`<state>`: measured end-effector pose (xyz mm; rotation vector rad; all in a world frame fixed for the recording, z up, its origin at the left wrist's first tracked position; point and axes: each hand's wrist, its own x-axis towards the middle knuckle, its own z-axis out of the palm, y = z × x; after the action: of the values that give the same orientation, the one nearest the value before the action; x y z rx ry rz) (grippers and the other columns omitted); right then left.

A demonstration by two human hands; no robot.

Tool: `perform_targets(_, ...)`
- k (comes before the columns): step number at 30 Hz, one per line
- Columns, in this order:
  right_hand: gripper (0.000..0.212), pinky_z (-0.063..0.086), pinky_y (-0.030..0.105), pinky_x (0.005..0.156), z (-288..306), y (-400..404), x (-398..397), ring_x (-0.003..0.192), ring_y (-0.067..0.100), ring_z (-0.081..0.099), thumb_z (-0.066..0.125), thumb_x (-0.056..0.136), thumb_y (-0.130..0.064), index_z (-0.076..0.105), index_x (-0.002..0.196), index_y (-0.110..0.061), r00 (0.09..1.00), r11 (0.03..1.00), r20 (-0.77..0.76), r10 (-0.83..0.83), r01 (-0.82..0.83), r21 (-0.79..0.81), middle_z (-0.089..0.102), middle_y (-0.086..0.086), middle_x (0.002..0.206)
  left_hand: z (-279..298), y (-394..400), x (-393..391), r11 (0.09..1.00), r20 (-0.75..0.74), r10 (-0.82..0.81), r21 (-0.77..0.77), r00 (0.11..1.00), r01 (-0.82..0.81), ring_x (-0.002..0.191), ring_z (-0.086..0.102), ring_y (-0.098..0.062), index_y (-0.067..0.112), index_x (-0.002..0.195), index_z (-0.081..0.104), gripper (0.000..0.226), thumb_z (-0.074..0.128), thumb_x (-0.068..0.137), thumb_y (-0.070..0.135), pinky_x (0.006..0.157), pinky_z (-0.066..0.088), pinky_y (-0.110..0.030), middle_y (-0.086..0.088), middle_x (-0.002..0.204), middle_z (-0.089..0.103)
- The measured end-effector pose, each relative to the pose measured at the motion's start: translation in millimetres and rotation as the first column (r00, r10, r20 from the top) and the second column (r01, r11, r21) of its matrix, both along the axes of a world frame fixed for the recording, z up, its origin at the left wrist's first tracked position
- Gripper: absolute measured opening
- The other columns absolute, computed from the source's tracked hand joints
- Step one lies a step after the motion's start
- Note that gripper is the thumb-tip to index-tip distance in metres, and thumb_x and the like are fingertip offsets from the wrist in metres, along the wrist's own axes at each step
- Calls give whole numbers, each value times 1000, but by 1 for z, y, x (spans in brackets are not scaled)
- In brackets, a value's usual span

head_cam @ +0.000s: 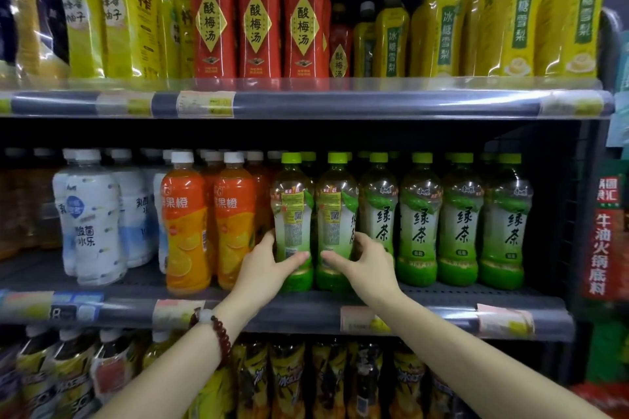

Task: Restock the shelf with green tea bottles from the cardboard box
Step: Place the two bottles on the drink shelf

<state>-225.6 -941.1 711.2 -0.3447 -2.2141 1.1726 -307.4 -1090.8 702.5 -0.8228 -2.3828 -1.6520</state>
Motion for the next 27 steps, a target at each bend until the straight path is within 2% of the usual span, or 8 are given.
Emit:
perform_targets(7, 82, 35, 35, 110, -2, -2, 5, 136, 23, 42, 73, 79, -41, 37, 145, -8, 1000, 1000, -7, -29, 29, 1, 47, 8, 146, 1, -3, 0, 1000, -1, 18, -12, 1000, -18, 117, 56, -16, 23, 134, 46, 61, 70, 80, 38, 98, 48, -35, 3, 129, 59)
perform_targets(11, 84, 39, 37, 112, -2, -6, 6, 133, 21, 46, 74, 77, -44, 39, 145, -9, 1000, 1000, 10, -12, 12, -24, 50, 6, 144, 1, -4, 5, 996, -23, 81, -37, 996, -82, 126, 50, -22, 17, 140, 39, 69, 69, 81, 37, 101, 44, -37, -3, 137, 53)
perform_targets(14, 82, 40, 35, 110, 0, -4, 11, 131, 21, 48, 75, 78, -41, 39, 145, -9, 998, 1000, 58, 0, -1, 15, 52, 6, 142, 4, -7, 11, 986, -70, 74, -146, 995, -84, 122, 54, -22, 14, 136, 42, 61, 67, 84, 33, 97, 46, -33, -5, 135, 55)
perform_targets(16, 76, 40, 33, 107, 2, 0, 18, 131, 22, 49, 75, 80, -34, 41, 143, -7, 995, 998, 102, -1, -6, 67, 53, 7, 141, 7, -11, 15, 941, -135, 97, -311, 986, -135, 110, 60, -21, 12, 127, 49, 50, 65, 85, 33, 87, 49, -28, -6, 124, 61)
perform_targets(18, 65, 44, 31, 104, 4, 7, 27, 124, 21, 55, 75, 81, -28, 49, 137, -7, 991, 994, 130, 9, -22, 104, 59, 9, 134, 11, -15, 22, 869, -273, 172, -411, 946, -277, 85, 63, -20, 12, 105, 59, 32, 64, 86, 37, 74, 53, -29, -6, 97, 66)
perform_targets(21, 47, 51, 28, 95, 5, 25, 45, 108, 18, 64, 75, 81, -24, 62, 123, -8, 990, 987, 141, 9, -31, 159, 68, 9, 119, 13, -12, 38, 799, -426, 305, -372, 852, -472, 70, 60, -20, 11, 80, 64, 22, 62, 88, 31, 63, 53, -33, -2, 76, 62)
perform_targets(24, 39, 51, 26, 93, 3, 48, 69, 102, 17, 67, 74, 81, -22, 66, 117, -8, 989, 975, 149, -12, -21, 221, 71, 6, 113, 15, 7, 56, 834, -361, 297, -353, 884, -424, 74, 64, -24, 11, 77, 67, 23, 62, 86, 31, 64, 52, -32, -5, 77, 67)
perform_targets(27, 37, 50, 25, 91, -3, 76, 99, 103, 18, 67, 75, 80, -22, 68, 113, -7, 986, 970, 156, -55, 16, 241, 72, 6, 111, 14, 38, 74, 884, -286, 186, -369, 940, -287, 84, 64, -21, 13, 83, 72, 20, 65, 84, 32, 73, 54, -33, -4, 87, 69)
